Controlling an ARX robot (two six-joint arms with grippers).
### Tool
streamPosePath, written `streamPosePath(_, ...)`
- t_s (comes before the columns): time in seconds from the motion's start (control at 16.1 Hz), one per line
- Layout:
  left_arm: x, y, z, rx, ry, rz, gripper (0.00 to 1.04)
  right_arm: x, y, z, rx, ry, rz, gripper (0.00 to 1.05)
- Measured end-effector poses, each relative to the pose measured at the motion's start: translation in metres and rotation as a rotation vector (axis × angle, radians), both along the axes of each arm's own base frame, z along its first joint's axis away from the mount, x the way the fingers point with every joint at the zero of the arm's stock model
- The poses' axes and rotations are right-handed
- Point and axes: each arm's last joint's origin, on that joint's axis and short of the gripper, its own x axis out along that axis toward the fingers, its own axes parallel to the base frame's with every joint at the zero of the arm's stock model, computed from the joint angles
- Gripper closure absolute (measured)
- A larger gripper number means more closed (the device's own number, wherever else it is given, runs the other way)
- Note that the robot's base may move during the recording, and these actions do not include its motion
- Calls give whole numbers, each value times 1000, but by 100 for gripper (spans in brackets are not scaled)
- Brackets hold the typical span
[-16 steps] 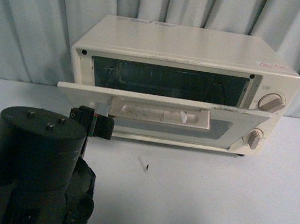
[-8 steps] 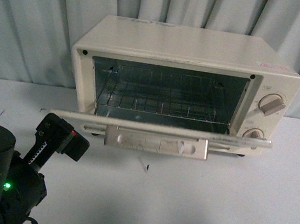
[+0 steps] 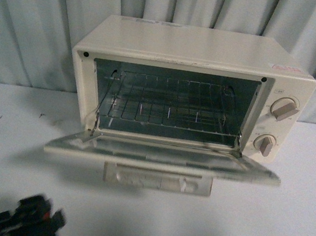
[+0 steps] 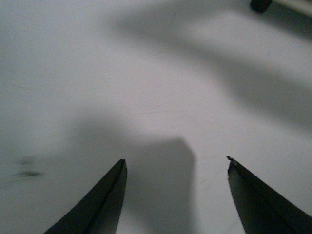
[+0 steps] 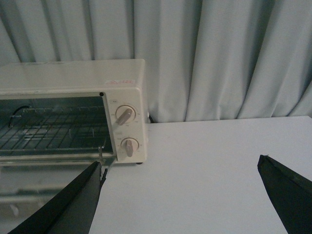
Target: Open oven
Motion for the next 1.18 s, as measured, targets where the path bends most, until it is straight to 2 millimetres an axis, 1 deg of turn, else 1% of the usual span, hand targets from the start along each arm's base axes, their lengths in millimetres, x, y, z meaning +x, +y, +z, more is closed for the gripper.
streamPosePath(0.06,-7,9,11,122,-8,-83,50,0,0,0,0,-5,3,6)
streamPosePath(0.12,-7,16,26,216,-64,-133,61,0,0,0,0,-3,3,6)
streamPosePath(0.19,-10,19,36,270,-102,-184,72,0,0,0,0,-4,3,6)
streamPosePath(0.31,-27,31,49,310,-126,-223,94,0,0,0,0,-3,3,6)
streamPosePath(0.37,-31,37,60,306,-179,-209,104,0,0,0,0,-4,3,6)
streamPosePath(0.5,-36,44,83,297,-318,-184,103,0,0,0,0,-3,3,6)
streamPosePath(0.62,-38,49,112,279,-507,-163,103,0,0,0,0,-3,3,6)
streamPosePath(0.68,-42,52,124,277,-570,-146,103,0,0,0,0,-3,3,6)
streamPosePath(0.81,-50,57,134,278,-581,-142,103,0,0,0,0,-4,3,6)
streamPosePath(0.99,-53,61,137,272,-588,-162,103,0,0,0,0,-3,3,6)
streamPosePath(1.18,-56,68,140,279,-592,-141,103,0,0,0,0,-3,3,6)
